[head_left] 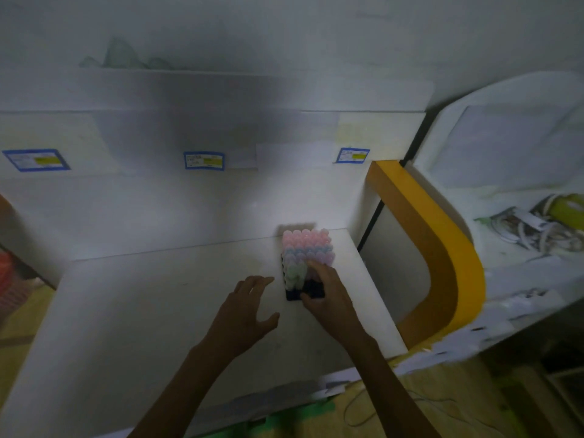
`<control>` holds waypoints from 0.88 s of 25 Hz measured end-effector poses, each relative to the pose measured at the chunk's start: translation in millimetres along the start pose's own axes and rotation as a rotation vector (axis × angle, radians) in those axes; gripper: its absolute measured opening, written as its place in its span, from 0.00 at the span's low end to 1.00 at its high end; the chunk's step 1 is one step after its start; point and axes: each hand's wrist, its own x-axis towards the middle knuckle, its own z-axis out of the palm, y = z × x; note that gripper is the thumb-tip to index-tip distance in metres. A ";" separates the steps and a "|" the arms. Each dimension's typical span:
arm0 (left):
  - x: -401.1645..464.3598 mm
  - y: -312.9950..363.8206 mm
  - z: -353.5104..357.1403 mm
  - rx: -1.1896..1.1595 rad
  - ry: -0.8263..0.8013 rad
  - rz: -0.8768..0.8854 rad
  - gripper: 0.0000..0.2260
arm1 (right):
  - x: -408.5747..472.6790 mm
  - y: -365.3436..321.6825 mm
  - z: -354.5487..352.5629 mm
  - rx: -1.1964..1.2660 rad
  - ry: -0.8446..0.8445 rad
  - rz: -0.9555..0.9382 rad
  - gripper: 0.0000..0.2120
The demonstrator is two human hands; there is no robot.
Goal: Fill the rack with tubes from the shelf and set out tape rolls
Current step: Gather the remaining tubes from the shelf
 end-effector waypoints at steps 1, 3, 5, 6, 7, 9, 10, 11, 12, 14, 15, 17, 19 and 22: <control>-2.3 4.0 1.3 -0.008 -0.001 0.001 0.31 | -4.8 -2.1 -5.3 0.019 -0.001 -0.017 0.25; -6.0 17.0 7.9 -0.005 -0.002 0.031 0.30 | -20.5 0.1 -21.2 -0.012 0.012 -0.097 0.29; -8.8 34.5 20.4 -0.021 -0.007 0.079 0.30 | -41.2 5.8 -41.0 -0.045 0.023 -0.131 0.30; -9.9 46.9 26.2 -0.039 -0.023 0.089 0.29 | -52.9 11.4 -51.7 -0.062 0.034 -0.129 0.29; -10.7 62.0 35.0 -0.048 -0.035 0.109 0.29 | -67.0 19.2 -64.5 -0.076 0.053 -0.124 0.27; -12.5 88.3 52.9 -0.063 -0.051 0.153 0.29 | -94.7 32.8 -89.9 -0.072 0.080 -0.113 0.25; -13.8 105.5 60.7 -0.079 -0.073 0.170 0.30 | -110.5 42.8 -103.3 -0.058 0.088 -0.105 0.25; -15.3 124.8 66.4 -0.095 -0.089 0.187 0.31 | -126.1 52.1 -116.9 -0.043 0.089 -0.094 0.24; -17.5 148.5 72.5 -0.113 -0.108 0.200 0.33 | -143.6 64.7 -131.9 -0.034 0.096 -0.086 0.24; -23.7 193.6 82.3 -0.122 -0.208 0.193 0.38 | -175.4 89.2 -159.8 -0.052 0.122 -0.042 0.24; -26.5 213.5 90.6 -0.106 -0.243 0.197 0.38 | -190.8 101.9 -174.6 -0.068 0.136 -0.011 0.25; -30.5 250.0 109.7 -0.138 -0.240 0.222 0.30 | -217.6 126.3 -205.9 -0.092 0.173 0.032 0.26; -33.3 277.1 131.2 -0.231 -0.224 0.242 0.24 | -237.3 145.5 -234.4 -0.098 0.205 0.057 0.24; -26.7 321.6 154.3 -0.150 -0.168 0.264 0.25 | -254.1 167.8 -272.3 -0.109 0.244 0.062 0.24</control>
